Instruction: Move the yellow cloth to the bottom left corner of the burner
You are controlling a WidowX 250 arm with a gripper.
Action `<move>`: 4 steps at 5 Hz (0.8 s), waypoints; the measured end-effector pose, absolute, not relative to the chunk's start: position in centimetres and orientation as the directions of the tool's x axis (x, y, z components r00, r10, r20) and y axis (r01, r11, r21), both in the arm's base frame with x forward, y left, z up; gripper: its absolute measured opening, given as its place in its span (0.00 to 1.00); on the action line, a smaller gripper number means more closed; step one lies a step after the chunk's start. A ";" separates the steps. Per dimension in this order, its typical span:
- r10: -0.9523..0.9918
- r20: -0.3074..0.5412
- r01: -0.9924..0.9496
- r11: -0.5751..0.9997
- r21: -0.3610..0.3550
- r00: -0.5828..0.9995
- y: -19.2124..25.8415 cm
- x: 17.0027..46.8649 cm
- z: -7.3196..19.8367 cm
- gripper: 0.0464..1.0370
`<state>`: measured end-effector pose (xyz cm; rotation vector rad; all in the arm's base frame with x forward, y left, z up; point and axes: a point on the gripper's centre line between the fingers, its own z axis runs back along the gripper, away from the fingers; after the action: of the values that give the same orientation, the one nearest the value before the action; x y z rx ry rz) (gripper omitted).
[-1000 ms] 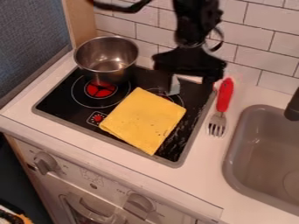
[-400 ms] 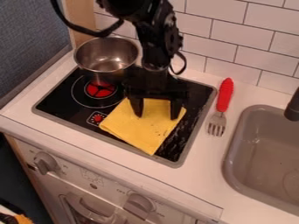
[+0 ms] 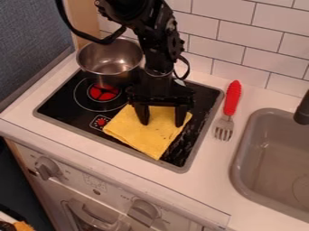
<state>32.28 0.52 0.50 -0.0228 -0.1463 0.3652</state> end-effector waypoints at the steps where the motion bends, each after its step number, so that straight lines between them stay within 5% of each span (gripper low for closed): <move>1: 0.380 0.134 -0.377 0.925 -0.051 0.915 1.2 31.7 0.1 0.96; 4: 0.501 0.191 -0.493 0.865 -0.089 0.844 7.5 30.7 0.2 0.96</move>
<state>30.71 7.52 0.22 -0.0368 -0.2118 0.5245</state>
